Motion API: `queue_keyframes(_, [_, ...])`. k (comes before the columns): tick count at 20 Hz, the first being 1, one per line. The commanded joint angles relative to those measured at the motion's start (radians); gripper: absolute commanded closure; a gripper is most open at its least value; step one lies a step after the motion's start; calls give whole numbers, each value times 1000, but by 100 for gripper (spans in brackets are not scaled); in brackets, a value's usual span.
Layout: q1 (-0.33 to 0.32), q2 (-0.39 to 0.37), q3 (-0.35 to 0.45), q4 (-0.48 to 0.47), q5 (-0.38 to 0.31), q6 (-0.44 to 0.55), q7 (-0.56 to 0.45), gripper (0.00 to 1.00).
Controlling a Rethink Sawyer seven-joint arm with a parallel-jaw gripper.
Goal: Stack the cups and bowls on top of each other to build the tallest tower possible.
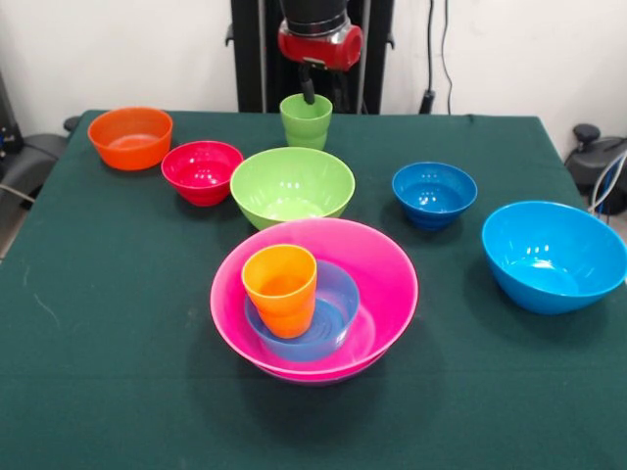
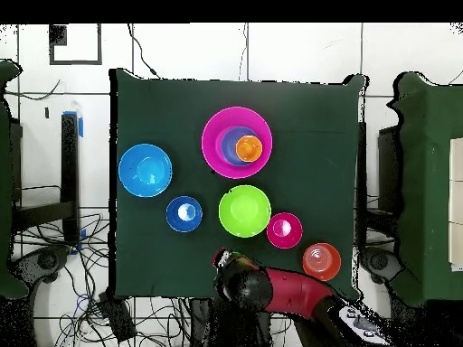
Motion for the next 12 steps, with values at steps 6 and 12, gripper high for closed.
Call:
queue_keyframes(6, [44,143,12,-57,-27,-138,100,0])
queue_keyframes(12, [40,157,3,-81,-34,-146,82,0])
